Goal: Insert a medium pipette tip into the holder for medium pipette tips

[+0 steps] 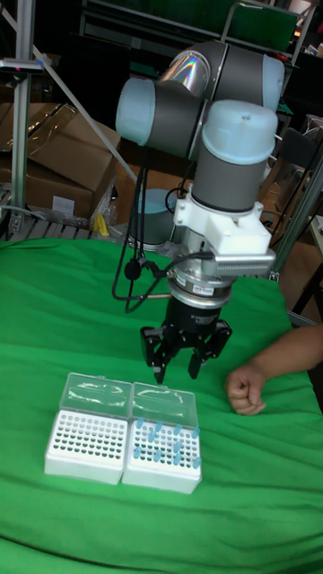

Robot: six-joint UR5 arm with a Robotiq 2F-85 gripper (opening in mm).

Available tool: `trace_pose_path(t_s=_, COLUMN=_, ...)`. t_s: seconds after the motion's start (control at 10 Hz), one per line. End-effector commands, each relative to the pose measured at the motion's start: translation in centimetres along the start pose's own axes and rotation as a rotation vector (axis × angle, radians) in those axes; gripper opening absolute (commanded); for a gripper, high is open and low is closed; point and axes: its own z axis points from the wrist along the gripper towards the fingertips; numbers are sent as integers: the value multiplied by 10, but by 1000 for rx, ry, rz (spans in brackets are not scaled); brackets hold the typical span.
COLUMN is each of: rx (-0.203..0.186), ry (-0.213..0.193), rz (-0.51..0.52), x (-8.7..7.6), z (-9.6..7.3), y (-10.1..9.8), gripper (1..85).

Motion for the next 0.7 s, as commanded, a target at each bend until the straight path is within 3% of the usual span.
trace_pose_path(t_s=0.0, rx=-21, ry=-5, rz=27, x=-17, z=6, y=9, gripper=543)
trace_pose_path(t_s=0.2, rx=-47, ry=11, rz=80, x=-13, z=6, y=16, gripper=550)
trace_pose_path(t_s=0.4, rx=-20, ry=18, rz=118, x=-11, z=6, y=9, gripper=543)
trace_pose_path(t_s=0.6, rx=-17, ry=20, rz=143, x=-26, z=9, y=15, gripper=463)
